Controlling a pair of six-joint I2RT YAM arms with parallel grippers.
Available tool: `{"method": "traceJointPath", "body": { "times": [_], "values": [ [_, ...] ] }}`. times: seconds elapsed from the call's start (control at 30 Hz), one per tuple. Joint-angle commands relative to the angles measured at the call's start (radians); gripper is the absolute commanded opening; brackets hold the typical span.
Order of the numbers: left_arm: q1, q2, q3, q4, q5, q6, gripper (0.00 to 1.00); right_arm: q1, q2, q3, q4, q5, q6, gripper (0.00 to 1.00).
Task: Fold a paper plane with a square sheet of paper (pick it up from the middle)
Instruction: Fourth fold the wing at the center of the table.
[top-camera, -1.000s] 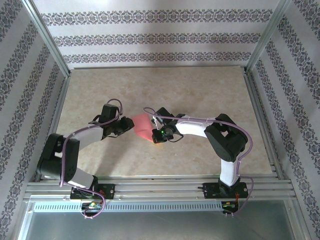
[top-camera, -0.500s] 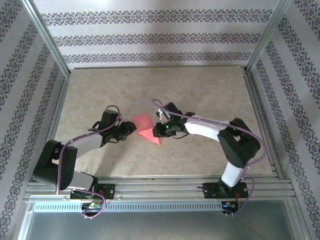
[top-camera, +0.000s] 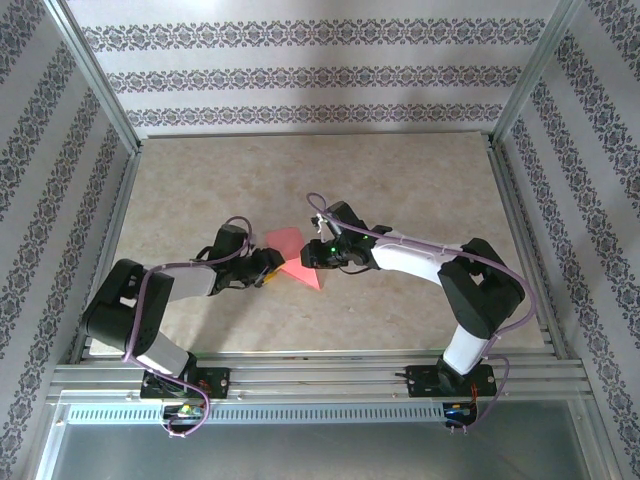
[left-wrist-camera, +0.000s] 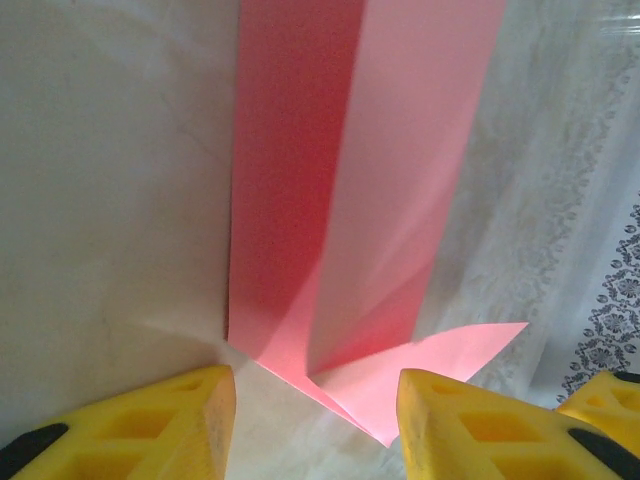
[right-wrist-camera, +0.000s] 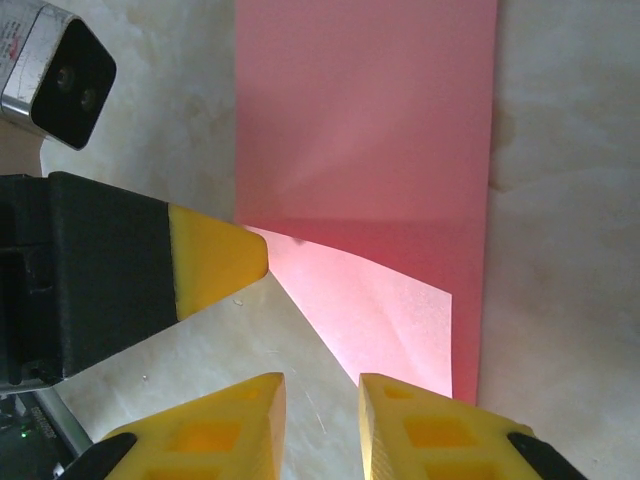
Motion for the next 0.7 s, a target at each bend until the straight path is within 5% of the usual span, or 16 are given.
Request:
{"method": "traceJointPath", "body": {
  "times": [0.0, 0.67],
  "values": [
    [-0.008, 0.015, 0.034, 0.071, 0.029, 0.029, 0.45, 0.006, 0.001, -0.011, 0.022, 0.015, 0.009, 0.27],
    [-0.008, 0.089, 0.055, 0.195, 0.102, 0.077, 0.24, -0.022, -0.016, -0.045, 0.044, 0.057, -0.015, 0.3]
  ]
}}
